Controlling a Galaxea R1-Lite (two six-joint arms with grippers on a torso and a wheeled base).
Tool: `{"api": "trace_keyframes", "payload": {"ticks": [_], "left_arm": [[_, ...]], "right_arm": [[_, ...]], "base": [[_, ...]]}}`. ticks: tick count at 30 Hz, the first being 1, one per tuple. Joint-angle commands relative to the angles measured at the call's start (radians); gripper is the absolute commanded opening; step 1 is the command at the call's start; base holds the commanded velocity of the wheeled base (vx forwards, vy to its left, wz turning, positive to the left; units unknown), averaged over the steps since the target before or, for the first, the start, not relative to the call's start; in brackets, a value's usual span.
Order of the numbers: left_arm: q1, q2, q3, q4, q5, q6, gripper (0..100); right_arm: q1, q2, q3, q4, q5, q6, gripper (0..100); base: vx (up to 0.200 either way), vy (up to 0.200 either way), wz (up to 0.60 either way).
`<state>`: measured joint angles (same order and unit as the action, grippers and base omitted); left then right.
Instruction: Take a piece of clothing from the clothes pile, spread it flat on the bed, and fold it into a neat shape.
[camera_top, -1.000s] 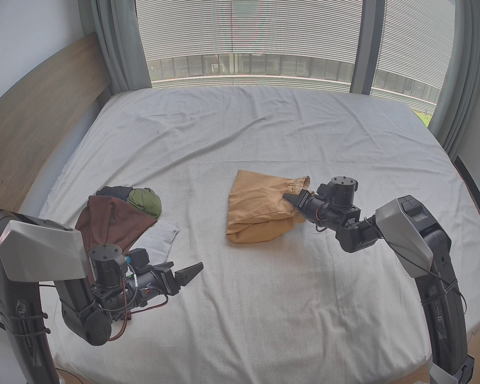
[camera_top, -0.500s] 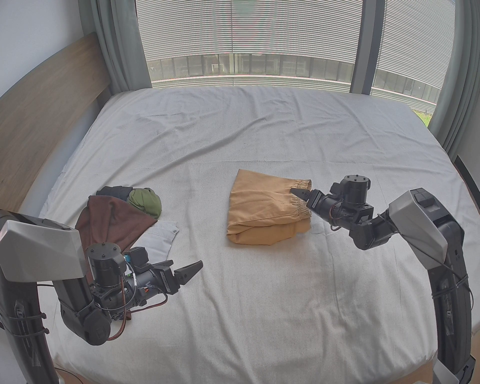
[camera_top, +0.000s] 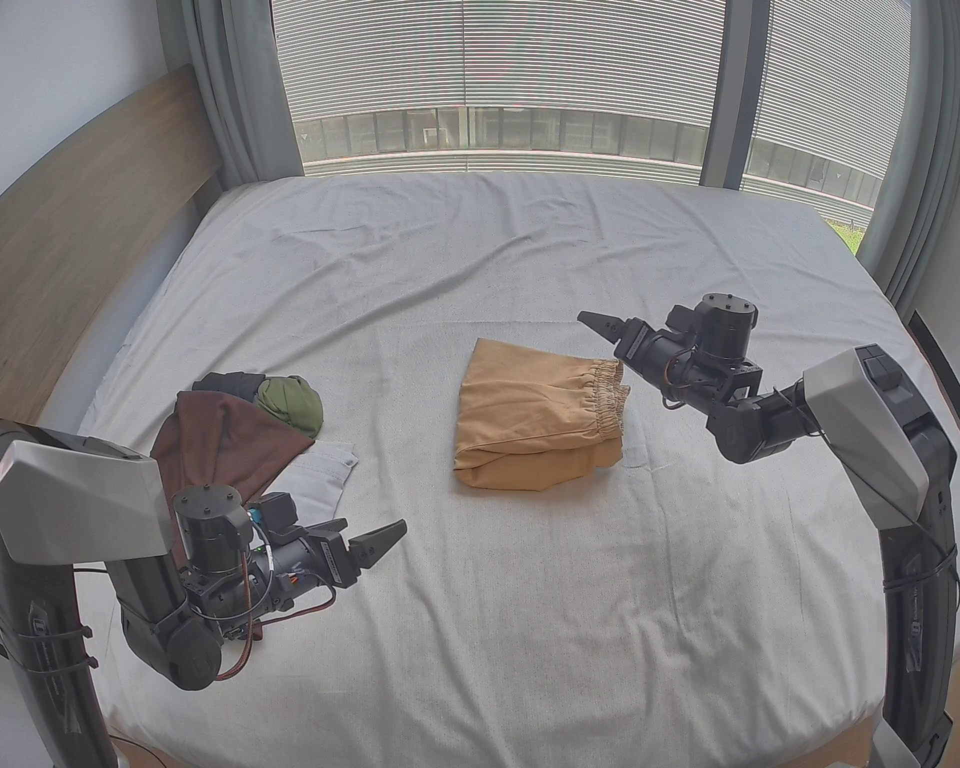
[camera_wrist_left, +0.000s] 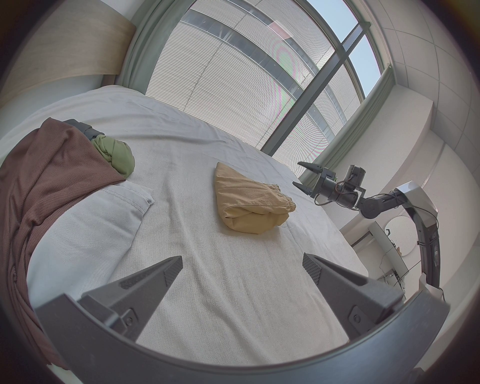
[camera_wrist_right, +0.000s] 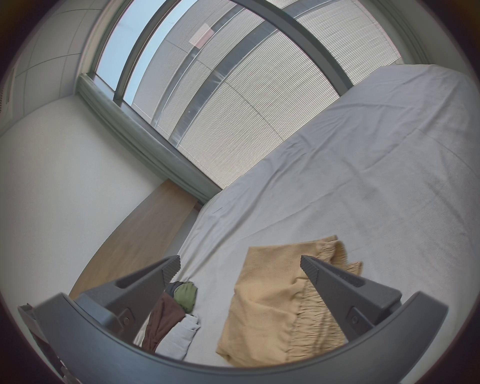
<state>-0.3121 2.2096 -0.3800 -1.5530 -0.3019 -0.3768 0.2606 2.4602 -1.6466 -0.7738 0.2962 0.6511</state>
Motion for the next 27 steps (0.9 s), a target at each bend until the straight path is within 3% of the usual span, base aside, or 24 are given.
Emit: {"api": "trace_keyframes", "payload": {"ticks": [1,13,27], "left_arm": [[0.001,0.004,-0.002,-0.001,0.0,-0.001,100],[0.002,0.007,-0.002,-0.001,0.0,-0.001,100],[0.002,0.005,0.0,-0.001,0.0,-0.001,100]], "right_arm": [[0.075,0.043,-0.006,-0.007,-0.002,-0.001,100],[0.115,0.149,-0.032,0.007,-0.008,-0.001,100],[0.08,0.249,-0.032,-0.001,-0.043,-0.018,100]], "base": [[0.0,0.0,0.0],[0.0,0.0,0.0],[0.0,0.0,0.0]]}}
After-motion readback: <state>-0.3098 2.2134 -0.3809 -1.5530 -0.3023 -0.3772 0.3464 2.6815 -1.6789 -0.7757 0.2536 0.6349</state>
